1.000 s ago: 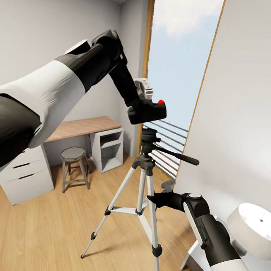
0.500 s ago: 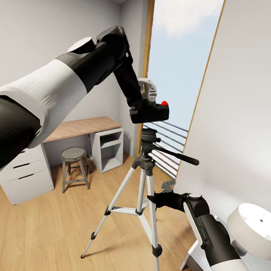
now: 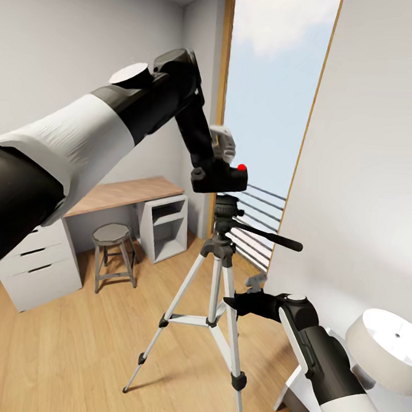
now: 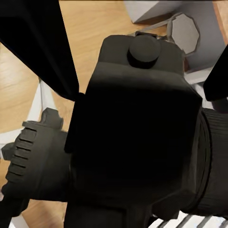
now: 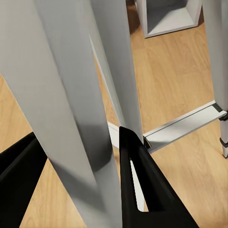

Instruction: Attach the digital camera to the camera tripod in the bedroom.

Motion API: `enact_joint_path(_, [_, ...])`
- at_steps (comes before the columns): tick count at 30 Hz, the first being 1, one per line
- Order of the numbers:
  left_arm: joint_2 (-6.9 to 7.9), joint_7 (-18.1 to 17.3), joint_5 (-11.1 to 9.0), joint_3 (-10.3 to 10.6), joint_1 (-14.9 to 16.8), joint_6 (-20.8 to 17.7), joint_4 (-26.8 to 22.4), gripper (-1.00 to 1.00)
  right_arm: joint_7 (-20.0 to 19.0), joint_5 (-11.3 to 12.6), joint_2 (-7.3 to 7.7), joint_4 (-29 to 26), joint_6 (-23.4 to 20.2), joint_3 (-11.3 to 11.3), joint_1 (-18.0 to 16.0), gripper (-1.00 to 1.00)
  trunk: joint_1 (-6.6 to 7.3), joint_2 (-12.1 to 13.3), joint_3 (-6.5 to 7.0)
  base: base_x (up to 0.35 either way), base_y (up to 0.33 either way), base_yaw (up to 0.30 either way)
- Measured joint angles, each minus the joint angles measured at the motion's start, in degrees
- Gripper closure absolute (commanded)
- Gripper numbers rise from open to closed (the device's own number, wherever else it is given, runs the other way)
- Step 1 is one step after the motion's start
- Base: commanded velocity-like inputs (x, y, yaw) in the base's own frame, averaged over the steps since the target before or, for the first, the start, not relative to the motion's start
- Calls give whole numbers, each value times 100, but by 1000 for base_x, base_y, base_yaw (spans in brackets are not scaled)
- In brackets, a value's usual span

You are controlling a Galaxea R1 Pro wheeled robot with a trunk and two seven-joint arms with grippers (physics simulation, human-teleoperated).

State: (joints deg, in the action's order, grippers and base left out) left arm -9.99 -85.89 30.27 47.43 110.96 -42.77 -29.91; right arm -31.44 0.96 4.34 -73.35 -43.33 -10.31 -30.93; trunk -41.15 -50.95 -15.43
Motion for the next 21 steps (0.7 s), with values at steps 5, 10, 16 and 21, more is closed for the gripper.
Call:
enact_joint_path(5, [0,133,7,13,-153,-4,0,100,2,-3,0,-7,-3,-1,1,100,0,1,-1,0,0,0])
enact_joint_path(10, [0,204,27,20,-261,-5,2,100,2,1,0,0,1,0,0,100,0,0,0,0,0,0])
enact_joint_path(16, [0,234,1,26,-294,-4,-7,100,4,5,0,2,2,0,0,100,0,0,0,0,0,0])
enact_joint_path(21, [0,242,-34,29,-299,-1,-16,100,5,3,0,0,2,-1,0,100,0,0,0,0,0,0])
